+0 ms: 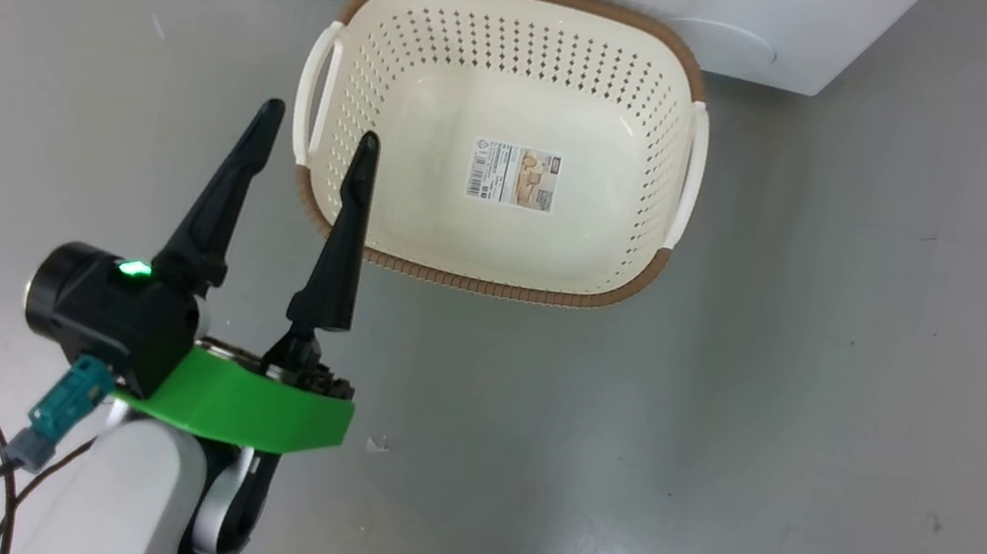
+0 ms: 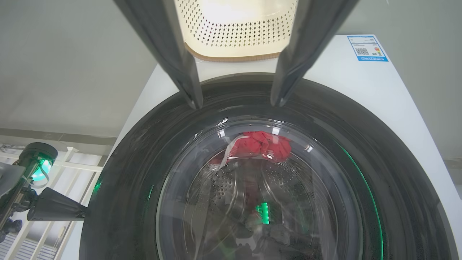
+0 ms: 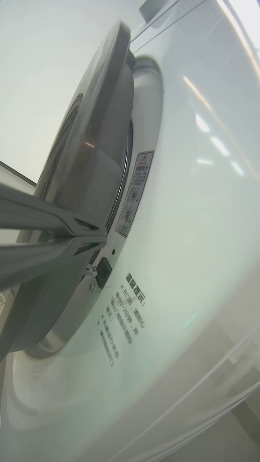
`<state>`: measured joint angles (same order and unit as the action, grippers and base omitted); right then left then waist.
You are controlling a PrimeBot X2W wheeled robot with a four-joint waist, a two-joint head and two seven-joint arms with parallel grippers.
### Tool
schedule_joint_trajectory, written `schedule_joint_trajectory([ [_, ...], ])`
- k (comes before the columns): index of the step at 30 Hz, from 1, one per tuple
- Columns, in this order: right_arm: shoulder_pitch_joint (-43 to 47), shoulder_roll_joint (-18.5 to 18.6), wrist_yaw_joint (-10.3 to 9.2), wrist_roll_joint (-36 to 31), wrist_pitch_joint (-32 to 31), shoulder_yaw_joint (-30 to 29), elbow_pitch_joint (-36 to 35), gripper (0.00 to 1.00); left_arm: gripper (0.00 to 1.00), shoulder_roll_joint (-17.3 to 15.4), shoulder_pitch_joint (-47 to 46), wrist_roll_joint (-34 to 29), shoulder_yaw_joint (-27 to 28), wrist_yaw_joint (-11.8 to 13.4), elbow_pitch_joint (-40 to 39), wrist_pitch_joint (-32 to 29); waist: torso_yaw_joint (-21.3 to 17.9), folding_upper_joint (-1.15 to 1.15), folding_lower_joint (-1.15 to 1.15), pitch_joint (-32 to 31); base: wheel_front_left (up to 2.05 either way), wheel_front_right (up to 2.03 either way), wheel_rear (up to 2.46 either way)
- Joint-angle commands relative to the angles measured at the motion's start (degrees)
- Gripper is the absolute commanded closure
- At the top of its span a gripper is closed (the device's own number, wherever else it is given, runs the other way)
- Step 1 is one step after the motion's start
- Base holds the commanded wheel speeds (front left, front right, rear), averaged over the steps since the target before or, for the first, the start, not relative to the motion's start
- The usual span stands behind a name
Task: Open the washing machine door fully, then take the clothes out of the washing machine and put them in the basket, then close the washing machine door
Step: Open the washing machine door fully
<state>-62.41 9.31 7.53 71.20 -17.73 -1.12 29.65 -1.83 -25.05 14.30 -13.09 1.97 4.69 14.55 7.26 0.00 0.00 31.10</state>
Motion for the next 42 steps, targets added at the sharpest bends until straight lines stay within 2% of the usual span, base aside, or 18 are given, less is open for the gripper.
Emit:
schedule_joint_trajectory([
  [1, -1.8, -0.4, -0.04, 0.1, -0.2, 0.5, -1.1, 1.0, 0.0, -1.0, -0.6, 0.3, 1.2, -0.3, -1.5, 0.4, 0.6, 0.0, 0.0, 0.7, 0.0, 0.0, 0.0],
  [12, -5.8, 0.5, -0.04, 0.7, -1.7, 0.9, 1.1, 1.0, 0.0, -1.0, -1.0, 0.5, 0.9, -0.1, -1.6, 0.4, 2.0, 0.0, 0.0, 2.6, 0.0, 0.0, 0.0],
  [21, -7.0, 0.6, -0.04, 2.2, -5.4, 2.4, 1.3, 1.0, 0.0, -1.0, -1.1, 1.1, 1.0, 0.0, -1.3, 0.4, 2.3, 0.0, 0.0, 3.2, 0.0, 0.0, 0.0],
  [33, -4.8, 1.0, -0.04, 5.2, -11.1, 4.3, -1.6, 1.0, 0.0, -1.0, -1.2, 1.3, 1.8, -0.2, -0.8, 0.4, 1.7, 0.0, 0.0, 2.4, 0.0, 0.0, 0.0],
  [42, -1.7, 1.6, -0.04, 6.3, -13.0, 5.2, -3.4, 1.0, 0.0, -1.0, -0.7, 1.1, 2.7, 0.0, -0.4, 0.4, 1.3, 0.0, 0.0, 0.7, 0.0, 0.0, 0.0],
])
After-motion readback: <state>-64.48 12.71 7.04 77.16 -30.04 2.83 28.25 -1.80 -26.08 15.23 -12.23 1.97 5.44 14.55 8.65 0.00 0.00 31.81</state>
